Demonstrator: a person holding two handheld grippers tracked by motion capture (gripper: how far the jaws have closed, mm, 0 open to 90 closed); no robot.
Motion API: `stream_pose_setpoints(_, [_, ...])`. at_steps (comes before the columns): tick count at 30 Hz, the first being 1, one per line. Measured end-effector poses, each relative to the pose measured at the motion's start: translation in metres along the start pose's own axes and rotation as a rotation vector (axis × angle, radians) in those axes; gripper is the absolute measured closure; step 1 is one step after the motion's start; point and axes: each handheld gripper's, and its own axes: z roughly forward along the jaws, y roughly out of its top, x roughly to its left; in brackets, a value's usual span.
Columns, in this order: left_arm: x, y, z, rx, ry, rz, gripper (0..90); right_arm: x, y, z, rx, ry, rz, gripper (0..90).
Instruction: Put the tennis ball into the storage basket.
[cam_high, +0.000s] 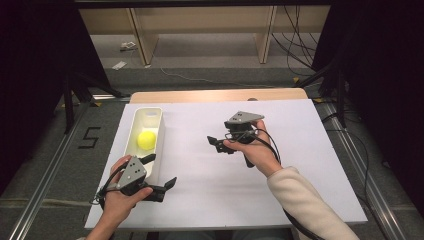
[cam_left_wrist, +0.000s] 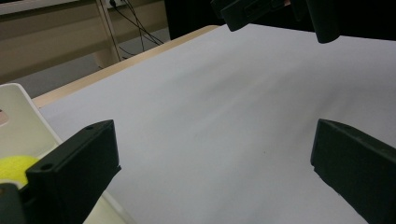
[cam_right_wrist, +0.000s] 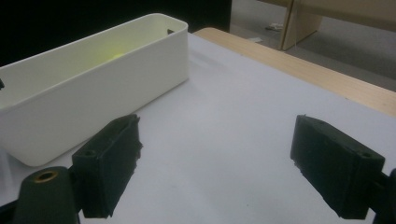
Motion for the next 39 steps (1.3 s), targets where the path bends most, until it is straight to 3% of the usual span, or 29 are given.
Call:
stream_pose_setpoints(29, [0.0, 0.0, 0.0, 0.002, 0.003, -0.003, 0.7, -0.021, -0.022, -0.039, -0.004, -0.058, 0.029, 16.7])
stream_pose_setpoints(39, [0.0, 0.0, 0.0, 0.0, 0.002, -0.005, 0.7, -0.028, -0.038, -0.056, 0.009, -0.081, 0.047, 16.8])
